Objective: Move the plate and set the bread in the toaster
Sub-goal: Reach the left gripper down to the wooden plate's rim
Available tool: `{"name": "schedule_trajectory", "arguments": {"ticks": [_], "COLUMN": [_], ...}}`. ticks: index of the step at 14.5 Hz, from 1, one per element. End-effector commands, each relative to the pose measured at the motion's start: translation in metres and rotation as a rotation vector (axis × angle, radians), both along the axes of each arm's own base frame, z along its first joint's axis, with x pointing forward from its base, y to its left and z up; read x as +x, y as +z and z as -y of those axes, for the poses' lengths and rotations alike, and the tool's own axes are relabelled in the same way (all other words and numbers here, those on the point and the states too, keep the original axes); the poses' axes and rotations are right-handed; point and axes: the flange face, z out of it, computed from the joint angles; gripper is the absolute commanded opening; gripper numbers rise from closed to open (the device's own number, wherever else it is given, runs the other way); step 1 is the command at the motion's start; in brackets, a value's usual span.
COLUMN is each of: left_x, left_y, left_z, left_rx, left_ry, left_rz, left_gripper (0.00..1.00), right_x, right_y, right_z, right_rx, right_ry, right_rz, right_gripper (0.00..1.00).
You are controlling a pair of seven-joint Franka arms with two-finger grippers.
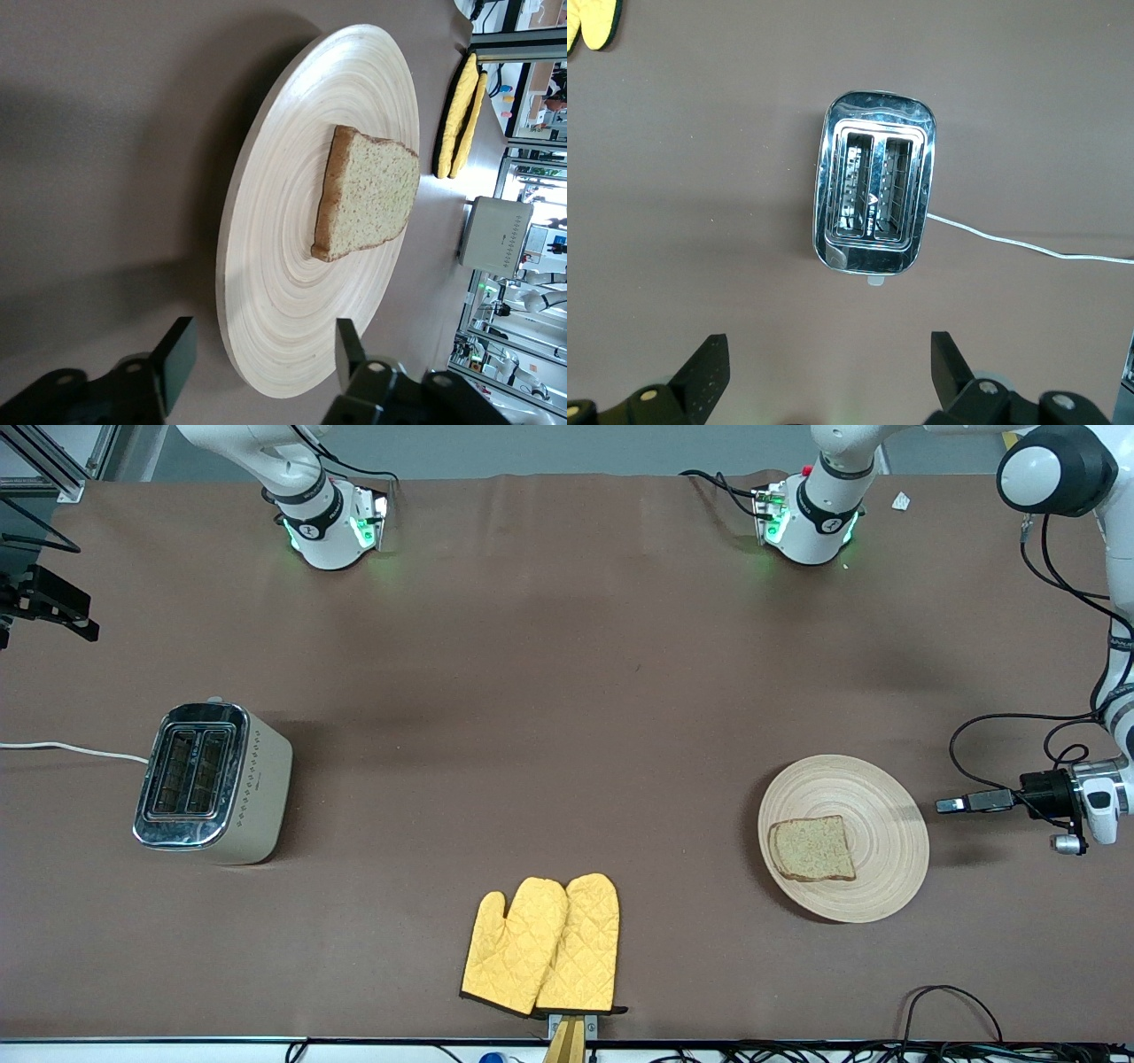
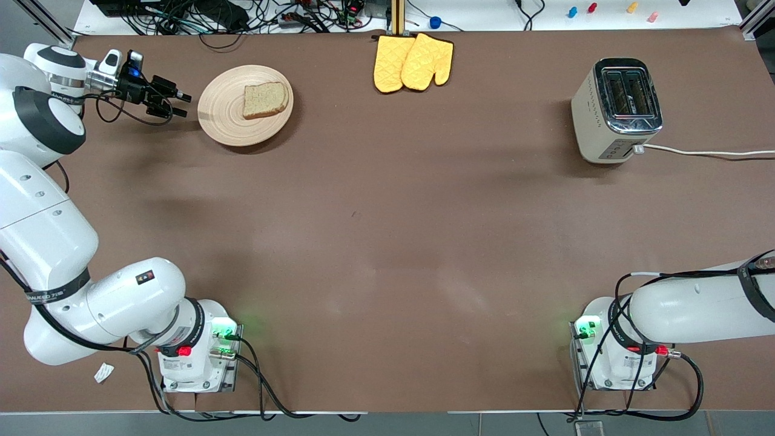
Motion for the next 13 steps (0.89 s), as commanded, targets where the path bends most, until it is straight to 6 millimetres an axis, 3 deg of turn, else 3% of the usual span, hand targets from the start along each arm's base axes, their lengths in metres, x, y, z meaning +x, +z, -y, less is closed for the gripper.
{"name": "schedule_trajectory", "arguments": {"ticks": [1,6,7,10,13], "left_x": [0.011,0.022,0.024,0.024,0.026], "left_y": [0.000,-0.006,-0.010,-0.028,-0.030], "left_z": [0.005,0.018,0.028,0.030,0.035], "left_rx": [-0.004,0.036,0.035,0.034,0.024], "left_ry": [0.013,0.022,0.009,0.021,0.027], "left_rz": [0.040,0.058,0.056,0.046,0.048], "left_gripper": [0.67,0.64,0.61,0.55,0.50], "right_x": [-0.002,-0.002,-0.003,-0.003,-0.003], "right_y": [0.002,0.000,0.000,0.000,-0.001], "right_z": [0.003,0.007,0.010,0.013,0.008], "right_rx": [-0.006,-0.004,-0.004,0.001,0.001], "right_ry": [0.005,-0.002,-0.007,-0.011,-0.005], "right_rz": [-0.005,-0.012,-0.012,-0.012,-0.015], "right_gripper": [1.00,1.00,1.00,1.00,1.00]}}
